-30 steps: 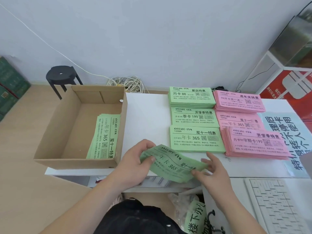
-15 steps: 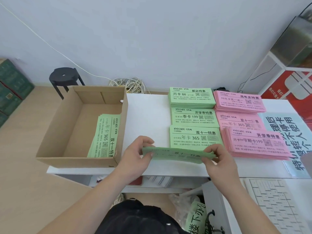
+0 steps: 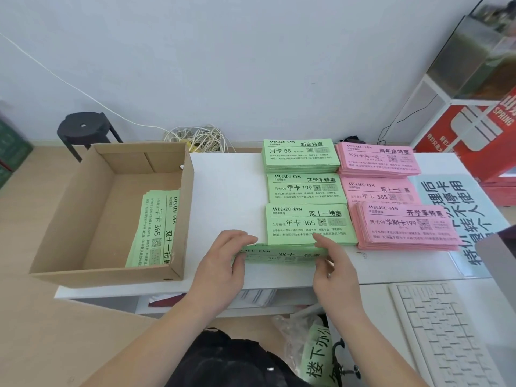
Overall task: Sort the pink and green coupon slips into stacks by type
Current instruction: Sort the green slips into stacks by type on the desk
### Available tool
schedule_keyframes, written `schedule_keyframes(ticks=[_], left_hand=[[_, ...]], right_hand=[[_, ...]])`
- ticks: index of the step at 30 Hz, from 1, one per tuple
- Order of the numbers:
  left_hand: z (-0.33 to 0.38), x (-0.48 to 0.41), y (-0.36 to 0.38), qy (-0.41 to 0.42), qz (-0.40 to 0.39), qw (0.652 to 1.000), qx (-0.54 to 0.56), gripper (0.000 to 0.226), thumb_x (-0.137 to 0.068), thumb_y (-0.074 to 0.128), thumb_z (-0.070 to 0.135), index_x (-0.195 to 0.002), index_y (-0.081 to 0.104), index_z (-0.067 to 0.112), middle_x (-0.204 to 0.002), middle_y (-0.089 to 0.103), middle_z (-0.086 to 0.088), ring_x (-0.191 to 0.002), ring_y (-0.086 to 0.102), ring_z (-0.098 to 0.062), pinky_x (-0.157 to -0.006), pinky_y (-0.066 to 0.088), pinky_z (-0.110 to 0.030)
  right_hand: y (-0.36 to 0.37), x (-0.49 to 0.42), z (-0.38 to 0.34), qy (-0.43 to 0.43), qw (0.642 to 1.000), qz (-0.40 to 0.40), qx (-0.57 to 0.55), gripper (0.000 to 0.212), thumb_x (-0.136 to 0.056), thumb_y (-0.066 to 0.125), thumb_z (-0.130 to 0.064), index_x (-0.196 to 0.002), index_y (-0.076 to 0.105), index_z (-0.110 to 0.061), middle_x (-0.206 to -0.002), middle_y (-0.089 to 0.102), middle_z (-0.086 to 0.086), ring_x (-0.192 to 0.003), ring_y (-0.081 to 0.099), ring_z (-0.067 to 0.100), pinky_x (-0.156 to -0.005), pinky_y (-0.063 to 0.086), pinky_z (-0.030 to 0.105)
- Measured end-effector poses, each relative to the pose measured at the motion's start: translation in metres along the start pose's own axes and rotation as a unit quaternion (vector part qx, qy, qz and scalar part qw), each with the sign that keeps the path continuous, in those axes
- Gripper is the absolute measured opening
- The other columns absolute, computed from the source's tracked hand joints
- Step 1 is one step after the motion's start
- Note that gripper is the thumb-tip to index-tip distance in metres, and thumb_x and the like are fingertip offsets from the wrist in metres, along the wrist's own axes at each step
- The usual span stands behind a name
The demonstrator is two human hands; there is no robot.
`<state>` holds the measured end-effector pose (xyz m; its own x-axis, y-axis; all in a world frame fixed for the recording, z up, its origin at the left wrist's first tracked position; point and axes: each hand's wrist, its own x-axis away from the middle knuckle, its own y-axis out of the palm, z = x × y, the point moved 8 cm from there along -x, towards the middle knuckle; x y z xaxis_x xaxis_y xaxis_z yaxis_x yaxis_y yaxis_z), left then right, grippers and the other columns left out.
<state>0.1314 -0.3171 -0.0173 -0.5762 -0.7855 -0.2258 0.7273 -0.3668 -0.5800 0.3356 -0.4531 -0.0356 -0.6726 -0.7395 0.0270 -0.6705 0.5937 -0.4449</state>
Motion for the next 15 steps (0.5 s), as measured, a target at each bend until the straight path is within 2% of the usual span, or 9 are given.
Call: schedule_keyframes(ticks=[3,5,10,13,15], left_hand=[[-0.003,0.0,0.001,-0.038,0.019,0.999,0.025,0.04,-0.093,0.056,-0.01,-0.116,0.068,0.021,-0.123,0.059,0.008,-0.124,0.054,-0.008,-0.103,0.035,-0.008],[-0.006,0.005,0.004,-0.051,0.02,0.998,0.018,0.041,-0.094,0.055,-0.009,-0.12,0.065,0.022,-0.125,0.056,0.009,-0.125,0.052,-0.006,-0.103,0.033,-0.006],[-0.007,0.002,0.008,-0.072,-0.004,0.997,0.016,0.04,-0.1,0.051,-0.001,-0.125,0.061,0.028,-0.115,0.053,0.013,-0.112,0.053,0.001,-0.084,0.041,-0.005],[0.004,-0.022,0.007,-0.079,-0.019,0.996,0.038,0.04,-0.101,0.049,0.002,-0.125,0.061,0.032,-0.114,0.055,0.016,-0.108,0.054,0.003,-0.081,0.043,-0.007],[0.004,-0.043,0.013,-0.137,-0.046,0.986,0.078,0.04,-0.101,0.051,0.004,-0.124,0.06,0.036,-0.116,0.06,0.015,-0.095,0.059,0.002,-0.075,0.045,-0.008]], right_hand=[[0.004,0.001,0.002,0.007,1.0,0.001,0.011,0.052,-0.099,0.05,0.001,-0.128,0.059,-0.041,-0.125,0.058,-0.025,-0.121,0.055,0.003,-0.11,0.046,0.039],[0.006,0.003,0.003,0.006,1.0,-0.002,0.027,0.049,-0.099,0.05,0.002,-0.126,0.059,-0.038,-0.124,0.059,-0.021,-0.118,0.056,0.003,-0.109,0.046,0.041],[0.002,-0.005,0.002,0.02,0.998,-0.012,0.063,0.048,-0.099,0.05,-0.002,-0.126,0.055,-0.042,-0.118,0.061,-0.015,-0.109,0.058,0.005,-0.1,0.051,0.04],[-0.014,-0.026,-0.014,-0.013,0.995,-0.008,0.094,0.055,-0.098,0.052,-0.002,-0.138,0.05,-0.039,-0.126,0.058,-0.014,-0.111,0.054,0.004,-0.098,0.048,0.034],[-0.028,-0.048,-0.026,-0.035,0.991,0.001,0.129,0.06,-0.096,0.054,-0.001,-0.144,0.048,-0.035,-0.125,0.055,-0.01,-0.11,0.05,0.005,-0.098,0.044,0.033]])
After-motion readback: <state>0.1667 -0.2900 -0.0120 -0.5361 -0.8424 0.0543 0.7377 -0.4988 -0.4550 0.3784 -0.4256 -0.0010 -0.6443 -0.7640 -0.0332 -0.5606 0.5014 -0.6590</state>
